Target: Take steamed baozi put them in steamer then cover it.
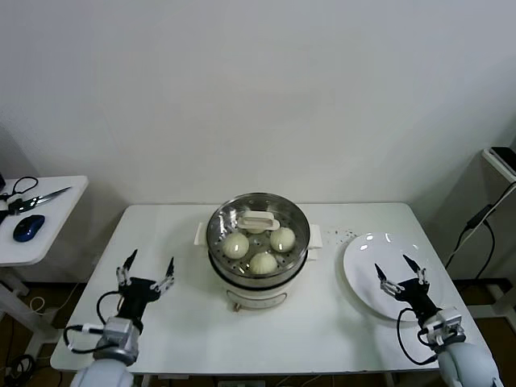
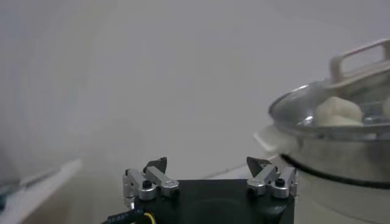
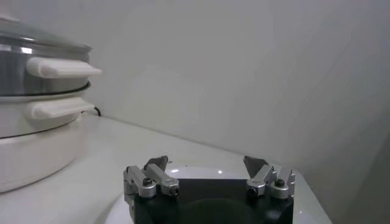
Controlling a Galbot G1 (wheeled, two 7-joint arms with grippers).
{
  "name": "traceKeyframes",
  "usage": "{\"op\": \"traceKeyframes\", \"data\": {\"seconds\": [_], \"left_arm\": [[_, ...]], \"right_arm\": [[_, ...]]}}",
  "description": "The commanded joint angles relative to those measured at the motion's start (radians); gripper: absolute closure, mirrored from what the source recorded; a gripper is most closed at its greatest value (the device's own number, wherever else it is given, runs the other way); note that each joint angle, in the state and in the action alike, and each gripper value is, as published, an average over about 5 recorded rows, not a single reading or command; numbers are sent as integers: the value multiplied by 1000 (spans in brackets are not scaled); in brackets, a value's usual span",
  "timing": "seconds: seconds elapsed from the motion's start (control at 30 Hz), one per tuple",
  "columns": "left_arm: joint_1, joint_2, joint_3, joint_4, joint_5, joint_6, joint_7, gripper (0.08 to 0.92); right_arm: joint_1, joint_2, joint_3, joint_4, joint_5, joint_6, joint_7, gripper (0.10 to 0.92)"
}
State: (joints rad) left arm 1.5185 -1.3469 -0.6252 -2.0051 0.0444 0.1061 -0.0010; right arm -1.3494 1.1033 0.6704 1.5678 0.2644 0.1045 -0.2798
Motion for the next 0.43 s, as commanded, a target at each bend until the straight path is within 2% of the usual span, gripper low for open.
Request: {"op": "traceKeyframes", "data": {"seconds": [0.03,0.43], "left_arm": [[93,-85,-148,126,-222,-243,-4,177],[102,-94,-143,84,-208,-206,17,177]], "right_arm": [[-35,22,9,10,45,26,-9,203],[-30,40,24,6,49,35,-17,203]]}}
